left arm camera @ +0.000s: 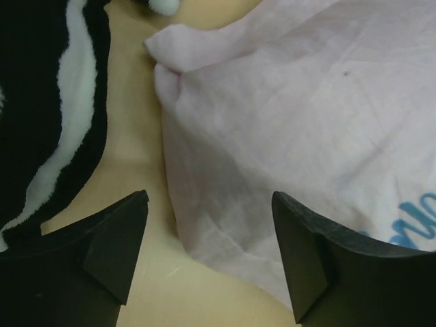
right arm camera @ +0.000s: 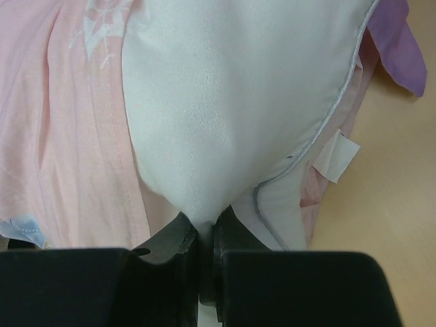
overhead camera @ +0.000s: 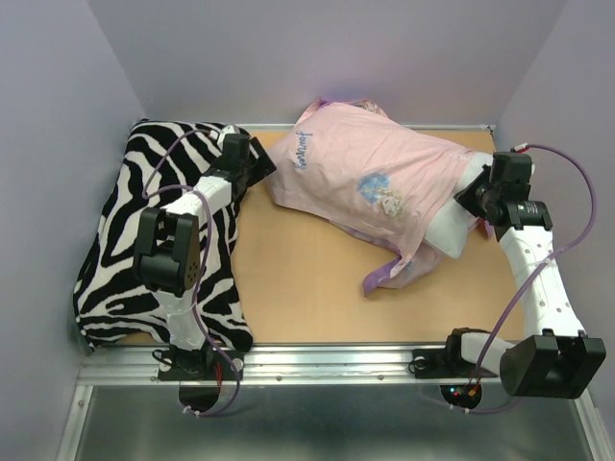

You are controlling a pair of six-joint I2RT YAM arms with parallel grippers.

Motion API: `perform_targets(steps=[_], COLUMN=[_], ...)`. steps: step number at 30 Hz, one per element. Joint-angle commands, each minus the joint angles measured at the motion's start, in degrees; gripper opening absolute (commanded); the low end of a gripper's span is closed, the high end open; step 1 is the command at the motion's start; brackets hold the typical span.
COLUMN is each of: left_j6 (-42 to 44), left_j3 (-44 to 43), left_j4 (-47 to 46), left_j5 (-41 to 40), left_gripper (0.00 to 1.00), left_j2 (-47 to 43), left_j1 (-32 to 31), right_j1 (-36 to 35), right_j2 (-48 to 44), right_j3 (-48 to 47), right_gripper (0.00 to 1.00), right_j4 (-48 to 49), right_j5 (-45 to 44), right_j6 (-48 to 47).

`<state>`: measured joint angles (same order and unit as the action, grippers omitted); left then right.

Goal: Remove the pillowcase from the pillow

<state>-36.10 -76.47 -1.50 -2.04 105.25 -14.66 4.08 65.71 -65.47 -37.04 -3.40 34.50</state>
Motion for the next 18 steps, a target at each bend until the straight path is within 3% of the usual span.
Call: perform_targets(steps=[1,12,16,17,18], left_j6=[-8.80,-18.92,-20.06,-20.15,-20.07], left_j3=[4.39,7.48,5.80,5.72,5.89], left_j4=[-10.87,-28.38,-29.00,-29.00,-29.09], left_j5=[3.71,9.25,9.87,9.87,9.78], left_gripper=[0.86,0.82,0.68,0.56,0.56], left_j2=[-3.56,3.02,6.71,6.81,6.72], left_j1=[0.86,1.03,1.03,1.03,1.03], right_j1=[0.14,0.14,0.14,0.14,0.14], right_j2=[-1.38,-2.78,-2.96,-2.96,-3.05], right_j3=[-3.61,-2.20,-3.17,-3.61,-3.61], right_gripper=[0.00,0.01,0.01,0.01,0.01], right_j4=[4.43,5.40,5.31,5.22,5.22], right_j5=[2.69,6.04,6.12,6.21,6.39], right_j6=[0.48,1.19,0.83,0.83,0.83])
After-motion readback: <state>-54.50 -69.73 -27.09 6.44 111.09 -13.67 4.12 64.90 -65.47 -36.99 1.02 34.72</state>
